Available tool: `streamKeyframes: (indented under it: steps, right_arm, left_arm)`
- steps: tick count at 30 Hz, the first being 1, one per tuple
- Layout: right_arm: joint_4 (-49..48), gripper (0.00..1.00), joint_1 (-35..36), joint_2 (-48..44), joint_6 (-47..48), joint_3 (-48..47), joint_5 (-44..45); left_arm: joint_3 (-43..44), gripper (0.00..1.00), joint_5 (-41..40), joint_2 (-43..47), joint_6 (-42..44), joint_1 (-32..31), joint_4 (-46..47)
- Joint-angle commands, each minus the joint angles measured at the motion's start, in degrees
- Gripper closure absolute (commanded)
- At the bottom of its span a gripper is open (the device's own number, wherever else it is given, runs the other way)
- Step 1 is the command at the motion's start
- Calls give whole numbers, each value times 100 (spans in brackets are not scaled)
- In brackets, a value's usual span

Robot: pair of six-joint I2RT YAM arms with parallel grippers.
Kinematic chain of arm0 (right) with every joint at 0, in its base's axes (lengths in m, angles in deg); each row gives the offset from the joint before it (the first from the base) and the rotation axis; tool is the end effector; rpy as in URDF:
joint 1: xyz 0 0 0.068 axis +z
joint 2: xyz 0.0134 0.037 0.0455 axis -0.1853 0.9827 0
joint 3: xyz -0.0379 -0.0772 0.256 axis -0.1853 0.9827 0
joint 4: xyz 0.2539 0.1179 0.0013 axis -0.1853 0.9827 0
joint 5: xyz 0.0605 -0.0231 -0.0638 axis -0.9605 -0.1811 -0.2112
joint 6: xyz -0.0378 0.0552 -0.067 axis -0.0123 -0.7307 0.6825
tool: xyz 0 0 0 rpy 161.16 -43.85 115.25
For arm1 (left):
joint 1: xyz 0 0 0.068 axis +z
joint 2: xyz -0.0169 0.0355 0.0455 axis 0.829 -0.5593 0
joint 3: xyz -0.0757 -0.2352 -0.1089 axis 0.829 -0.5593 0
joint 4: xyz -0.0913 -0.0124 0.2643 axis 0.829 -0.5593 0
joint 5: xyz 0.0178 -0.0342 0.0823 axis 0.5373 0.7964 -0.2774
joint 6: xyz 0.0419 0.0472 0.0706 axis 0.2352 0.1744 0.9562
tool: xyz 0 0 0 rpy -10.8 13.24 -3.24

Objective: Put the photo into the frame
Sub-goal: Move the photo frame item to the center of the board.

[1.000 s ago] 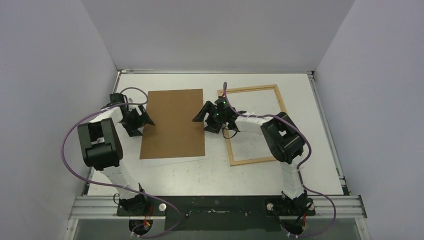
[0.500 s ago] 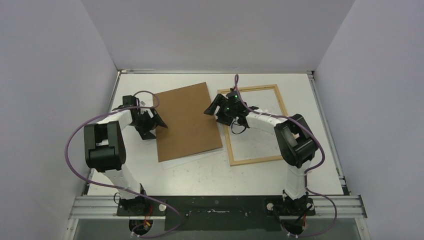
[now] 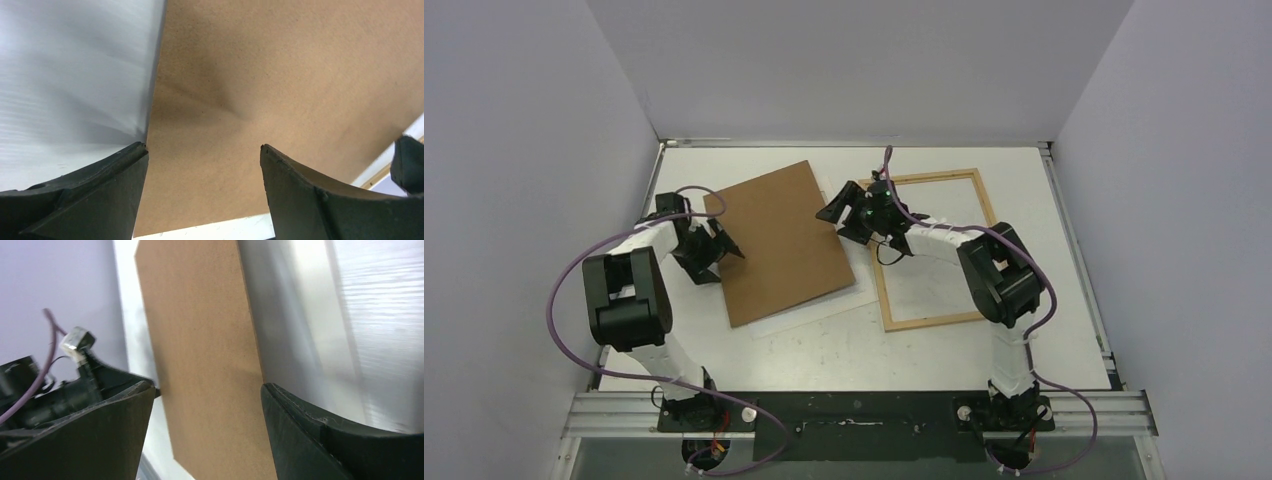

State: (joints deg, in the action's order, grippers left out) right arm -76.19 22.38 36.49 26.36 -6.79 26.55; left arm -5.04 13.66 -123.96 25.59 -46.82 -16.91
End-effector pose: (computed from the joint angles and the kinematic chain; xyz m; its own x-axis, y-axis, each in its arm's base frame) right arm 0.4034 0.2959 0.1361 -0.8670 0.4295 -0.2525 0.0303 0.5512 0.8338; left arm 0.3540 0.0285 0.1053 -0.7736 -0.6259 -0.0987 -0.5345 0.7282 -0.4289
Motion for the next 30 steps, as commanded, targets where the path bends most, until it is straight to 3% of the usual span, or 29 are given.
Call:
streamKeyframes:
  steps: [1, 10, 16, 23, 26, 30]
  right_arm:
    - [-1456, 22, 662, 82, -728, -476, -1123]
    - [-1643, 21, 1298, 762, -901, -1186, -1071]
    - [-966, 22, 1419, 765, -497, -1148, -634]
    - [1216, 22, 896, -290, 754, -1035, 343]
    - [2231, 23, 568, -542, 1157, -937, 560]
    - [2773, 23, 174, -551, 1573, -923, 614]
  left_arm:
    - [469, 21, 388, 181, -145, 171, -56]
    - [1368, 21, -748, -218, 406, 477, -802]
    - [1698, 21, -1381, -514, 673, 604, -1090]
    - [1576, 21, -111, -409, 711, 368, -763]
    - [1577, 21, 72, -297, 635, 13, -705]
    - [1572, 21, 218, -292, 302, -549, -488]
